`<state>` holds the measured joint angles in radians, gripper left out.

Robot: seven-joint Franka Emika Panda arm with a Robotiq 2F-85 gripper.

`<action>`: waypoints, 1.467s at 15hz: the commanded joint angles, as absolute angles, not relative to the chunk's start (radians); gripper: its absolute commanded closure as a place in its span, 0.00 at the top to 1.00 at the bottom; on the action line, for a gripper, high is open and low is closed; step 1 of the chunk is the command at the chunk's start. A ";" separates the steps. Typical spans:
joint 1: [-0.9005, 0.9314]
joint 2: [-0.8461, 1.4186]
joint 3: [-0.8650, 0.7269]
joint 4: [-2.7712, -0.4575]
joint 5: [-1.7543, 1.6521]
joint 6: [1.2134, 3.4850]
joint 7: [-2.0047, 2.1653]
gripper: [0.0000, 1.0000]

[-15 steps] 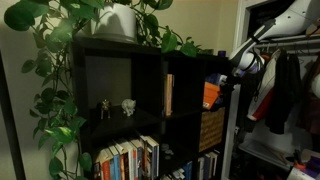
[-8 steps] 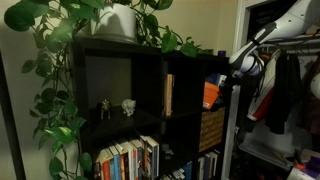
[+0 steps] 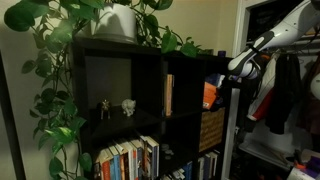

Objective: Pick up the orange book from the upper middle shelf and place it on the upper right shelf

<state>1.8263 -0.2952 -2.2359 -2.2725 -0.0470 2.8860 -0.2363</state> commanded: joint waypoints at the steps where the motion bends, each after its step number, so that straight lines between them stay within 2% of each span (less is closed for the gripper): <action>1: 1.959 -0.413 -2.332 -2.178 -0.115 2.922 -0.171 0.04; 10: 1.979 -0.564 -2.238 -2.039 -0.269 2.918 -0.076 0.04; 16: 1.932 -0.452 -2.209 -2.090 -0.328 2.874 -0.083 0.03; 17: 1.915 -0.436 -2.194 -2.101 -0.335 2.868 -0.087 0.13; 18: 1.908 -0.414 -2.192 -2.111 -0.346 2.868 -0.081 0.29; 19: 1.891 -0.397 -2.178 -2.123 -0.355 2.863 -0.084 0.30; 22: 1.836 -0.344 -2.130 -2.158 -0.380 2.826 -0.088 0.47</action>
